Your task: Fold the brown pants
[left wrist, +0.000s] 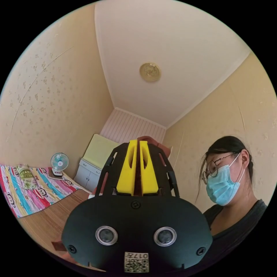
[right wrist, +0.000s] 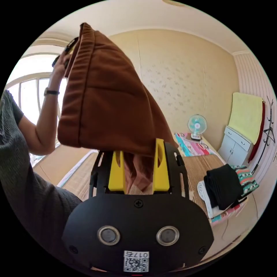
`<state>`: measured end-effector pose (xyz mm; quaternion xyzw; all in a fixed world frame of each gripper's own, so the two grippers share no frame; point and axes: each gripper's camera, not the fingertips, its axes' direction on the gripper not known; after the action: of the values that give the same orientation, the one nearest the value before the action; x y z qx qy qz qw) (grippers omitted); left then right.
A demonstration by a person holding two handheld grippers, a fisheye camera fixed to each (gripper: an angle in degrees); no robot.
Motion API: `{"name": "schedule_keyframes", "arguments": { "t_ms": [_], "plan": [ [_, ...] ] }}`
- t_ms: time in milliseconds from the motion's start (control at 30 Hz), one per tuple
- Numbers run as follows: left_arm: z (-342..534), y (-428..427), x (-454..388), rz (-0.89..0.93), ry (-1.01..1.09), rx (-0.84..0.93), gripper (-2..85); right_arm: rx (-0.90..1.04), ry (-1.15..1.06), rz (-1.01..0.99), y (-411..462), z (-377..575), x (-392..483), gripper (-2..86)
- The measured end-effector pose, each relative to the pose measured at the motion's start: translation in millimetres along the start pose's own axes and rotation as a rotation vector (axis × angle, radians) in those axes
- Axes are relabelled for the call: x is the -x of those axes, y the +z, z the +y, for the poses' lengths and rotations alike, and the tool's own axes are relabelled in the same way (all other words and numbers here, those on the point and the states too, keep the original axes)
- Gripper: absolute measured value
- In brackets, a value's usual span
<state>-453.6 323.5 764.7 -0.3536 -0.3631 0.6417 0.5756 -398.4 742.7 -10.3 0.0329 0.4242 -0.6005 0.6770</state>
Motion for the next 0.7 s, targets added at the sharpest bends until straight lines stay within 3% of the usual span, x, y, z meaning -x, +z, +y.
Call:
{"name": "schedule_keyframes", "arguments": {
  "t_ms": [67,167,400,500,567,700],
  "plan": [
    [-10.6,-16.7,-8.0,-0.007,0.011,-0.038,-1.0,-0.238,-0.025,-0.034,-55.8,-29.6,4.8,5.6],
    [-25.0,-56.1,-12.9,-0.069,0.026,-0.124,-1.0,-0.45,0.042,-0.13,-117.7,-73.6,-18.9,3.8],
    [-14.1,-148.8,-24.3,-0.152,0.172,-0.345,-1.0,-0.591,-0.011,-0.578,-170.7,-165.1,-55.6,3.4],
    [5.5,-160.3,-33.4,-0.327,0.206,-0.372,-1.0,-0.569,-0.011,-0.498,-177.1,-192.1,-42.4,2.9],
    [18.4,-162.8,-26.7,-0.381,0.187,-0.378,-1.0,-0.511,0.038,-0.285,-169.6,-204.3,-29.2,2.3],
    [61.5,-167.9,9.2,-0.529,0.172,-0.488,-1.0,-0.531,-0.013,-0.17,-136.9,-202.6,-21.1,2.0]
  ]
}}
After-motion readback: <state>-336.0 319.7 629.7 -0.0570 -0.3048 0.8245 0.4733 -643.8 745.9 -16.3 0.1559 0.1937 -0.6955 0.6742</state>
